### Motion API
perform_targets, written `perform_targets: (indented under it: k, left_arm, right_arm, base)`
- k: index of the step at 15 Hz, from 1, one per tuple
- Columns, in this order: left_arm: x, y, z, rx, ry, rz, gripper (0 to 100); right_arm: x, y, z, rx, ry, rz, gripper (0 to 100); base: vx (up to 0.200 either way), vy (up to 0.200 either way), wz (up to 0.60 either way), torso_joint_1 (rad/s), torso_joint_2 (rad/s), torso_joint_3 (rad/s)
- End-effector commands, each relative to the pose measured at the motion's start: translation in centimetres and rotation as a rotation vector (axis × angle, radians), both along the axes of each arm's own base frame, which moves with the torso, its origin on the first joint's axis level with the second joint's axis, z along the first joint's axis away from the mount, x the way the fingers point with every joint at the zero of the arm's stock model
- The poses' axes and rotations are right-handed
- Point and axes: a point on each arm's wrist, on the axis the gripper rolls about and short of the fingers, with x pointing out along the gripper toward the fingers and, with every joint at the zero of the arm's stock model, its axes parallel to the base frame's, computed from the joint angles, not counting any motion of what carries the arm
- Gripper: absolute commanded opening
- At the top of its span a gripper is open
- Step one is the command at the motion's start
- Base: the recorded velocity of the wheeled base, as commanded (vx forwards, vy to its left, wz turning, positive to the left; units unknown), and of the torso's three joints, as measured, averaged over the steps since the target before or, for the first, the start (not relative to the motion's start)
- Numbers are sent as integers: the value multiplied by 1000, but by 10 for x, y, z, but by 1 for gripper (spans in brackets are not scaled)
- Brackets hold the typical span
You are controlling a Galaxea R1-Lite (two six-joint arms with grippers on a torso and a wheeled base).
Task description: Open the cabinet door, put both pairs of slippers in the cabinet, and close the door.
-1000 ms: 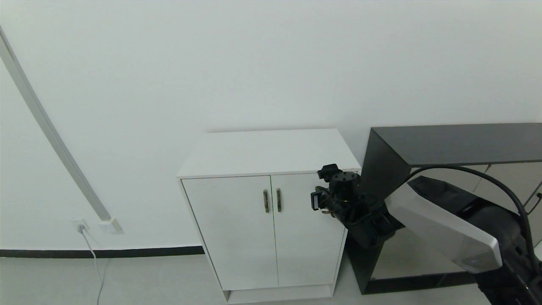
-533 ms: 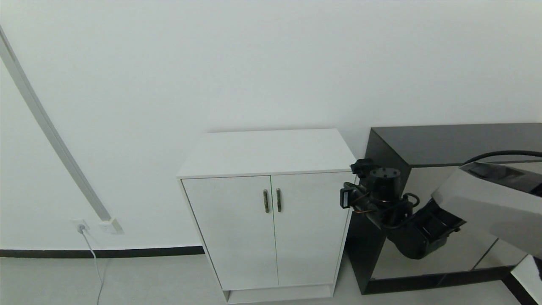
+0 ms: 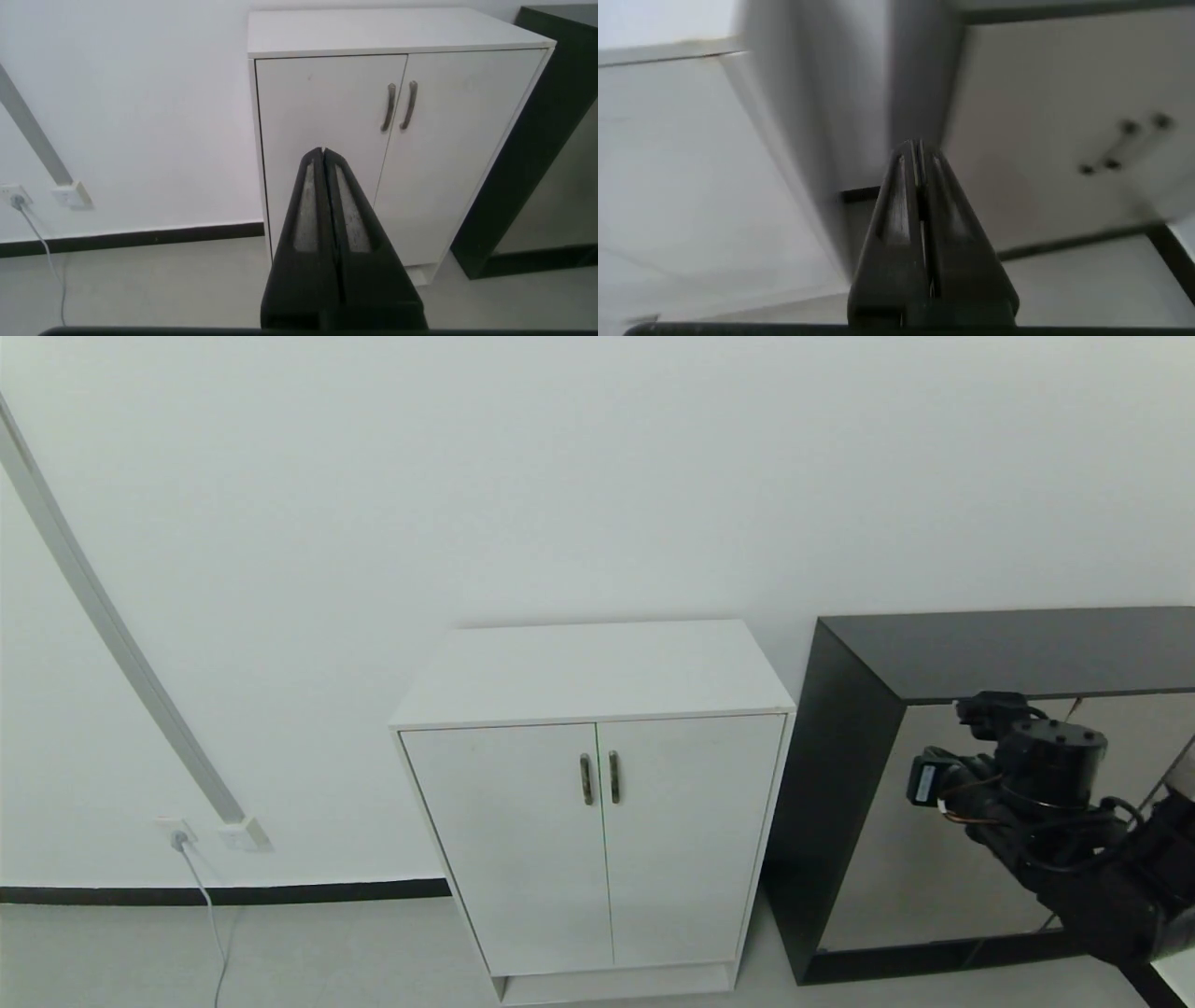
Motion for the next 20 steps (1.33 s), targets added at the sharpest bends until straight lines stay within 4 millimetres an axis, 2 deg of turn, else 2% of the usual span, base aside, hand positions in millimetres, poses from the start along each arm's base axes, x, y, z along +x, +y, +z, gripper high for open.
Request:
perform_targets:
  k: [1, 5, 7, 12, 20]
  left_arm:
    - [0, 0, 0, 0, 0, 0, 0]
    - [0, 0, 0, 0, 0, 0, 0]
    - [0, 0, 0, 0, 0, 0, 0]
    - [0, 0, 0, 0, 0, 0, 0]
    - [0, 0, 0, 0, 2, 0, 0]
  right_arm:
    - [-31, -31, 10, -1, -16, -89, 0]
    - [-71, -59, 17, -7, -47, -182, 0]
    - [-92, -70, 29, -36, -89, -213, 0]
    - [-138, -71, 44, -36, -148, -180, 0]
    - [-180, -72, 54, -40, -157, -161, 0]
  base:
    - [0, 0, 0, 0, 0, 0]
    - [0, 0, 0, 0, 0, 0]
    - [0, 0, 0, 0, 0, 0]
    - [0, 0, 0, 0, 0, 0]
    - [0, 0, 0, 0, 0, 0]
